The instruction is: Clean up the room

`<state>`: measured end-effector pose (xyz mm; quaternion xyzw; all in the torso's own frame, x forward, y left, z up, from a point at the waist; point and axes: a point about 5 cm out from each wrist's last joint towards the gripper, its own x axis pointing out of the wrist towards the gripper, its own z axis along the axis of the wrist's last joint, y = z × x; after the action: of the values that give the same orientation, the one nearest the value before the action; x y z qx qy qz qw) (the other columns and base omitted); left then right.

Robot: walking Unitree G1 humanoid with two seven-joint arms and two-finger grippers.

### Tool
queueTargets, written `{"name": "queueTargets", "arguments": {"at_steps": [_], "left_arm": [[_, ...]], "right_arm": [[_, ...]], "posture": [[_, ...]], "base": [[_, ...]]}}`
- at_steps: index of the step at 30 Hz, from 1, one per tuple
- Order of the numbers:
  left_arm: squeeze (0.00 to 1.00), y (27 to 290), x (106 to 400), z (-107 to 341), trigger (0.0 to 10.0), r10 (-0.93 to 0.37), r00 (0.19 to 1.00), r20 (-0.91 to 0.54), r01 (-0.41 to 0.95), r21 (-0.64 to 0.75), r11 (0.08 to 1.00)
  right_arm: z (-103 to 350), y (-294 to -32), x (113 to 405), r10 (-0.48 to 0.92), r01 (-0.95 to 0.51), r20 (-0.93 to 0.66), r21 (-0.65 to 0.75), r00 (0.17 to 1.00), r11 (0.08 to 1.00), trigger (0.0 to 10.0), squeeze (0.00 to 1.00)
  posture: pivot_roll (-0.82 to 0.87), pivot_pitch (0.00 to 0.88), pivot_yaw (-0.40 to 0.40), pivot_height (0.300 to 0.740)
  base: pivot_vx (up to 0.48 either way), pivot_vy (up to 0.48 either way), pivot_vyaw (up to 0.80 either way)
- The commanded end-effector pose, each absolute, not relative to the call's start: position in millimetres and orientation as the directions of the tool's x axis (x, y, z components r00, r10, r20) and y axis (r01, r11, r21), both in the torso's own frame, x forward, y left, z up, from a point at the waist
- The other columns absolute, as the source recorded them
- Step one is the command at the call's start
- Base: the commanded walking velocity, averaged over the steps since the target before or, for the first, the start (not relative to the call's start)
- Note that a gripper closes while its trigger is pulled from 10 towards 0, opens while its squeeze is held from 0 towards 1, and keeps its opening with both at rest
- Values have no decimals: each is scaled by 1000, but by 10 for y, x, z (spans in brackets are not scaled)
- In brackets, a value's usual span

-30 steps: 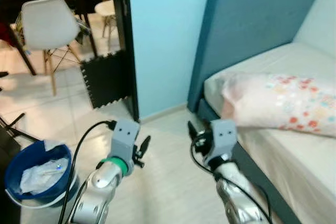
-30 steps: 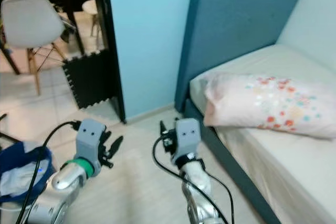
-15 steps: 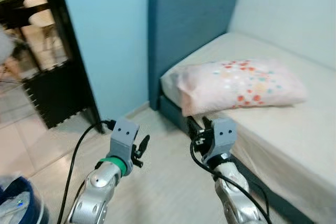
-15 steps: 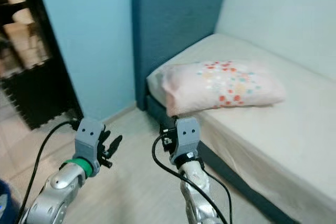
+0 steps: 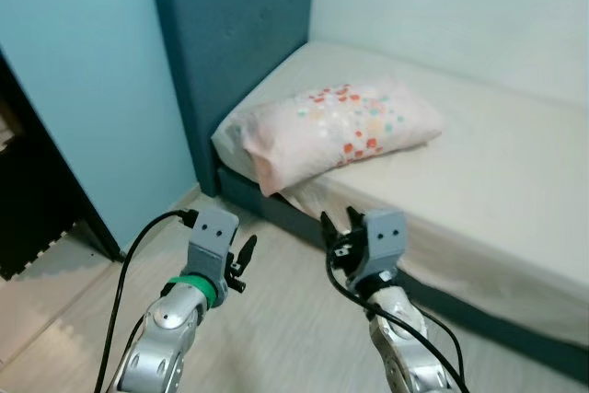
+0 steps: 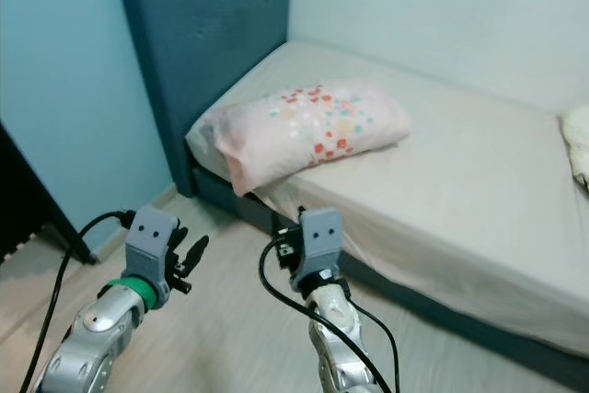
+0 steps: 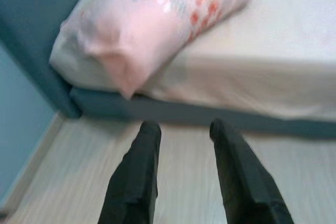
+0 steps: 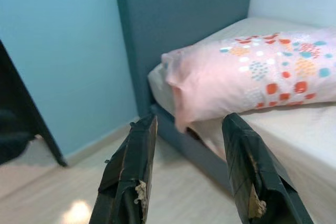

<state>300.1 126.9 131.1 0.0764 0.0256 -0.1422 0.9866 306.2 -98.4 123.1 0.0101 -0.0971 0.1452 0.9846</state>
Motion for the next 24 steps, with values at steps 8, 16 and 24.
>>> {"name": "queueTargets", "arguments": {"at_steps": [8,16,24], "left_arm": [[0,1313,2998,1264,10000,-257,963,-85,268,160,950],[0,1306,2999,1260,10000,-260,962,-85,270,160,949],[0,1301,3001,1245,10000,-262,961,-85,273,166,948]], "right_arm": [[1269,-954,3067,293,-298,212,-12,932,955,10000,0],[1264,-951,3068,295,-299,210,-13,932,954,10000,0],[1248,-960,3070,293,-296,204,-16,934,955,10000,0]], "posture": [[-67,88,67,733],[-67,87,67,733],[-68,80,65,733]], "base": [[480,0,0],[480,0,0],[480,0,0]]}}
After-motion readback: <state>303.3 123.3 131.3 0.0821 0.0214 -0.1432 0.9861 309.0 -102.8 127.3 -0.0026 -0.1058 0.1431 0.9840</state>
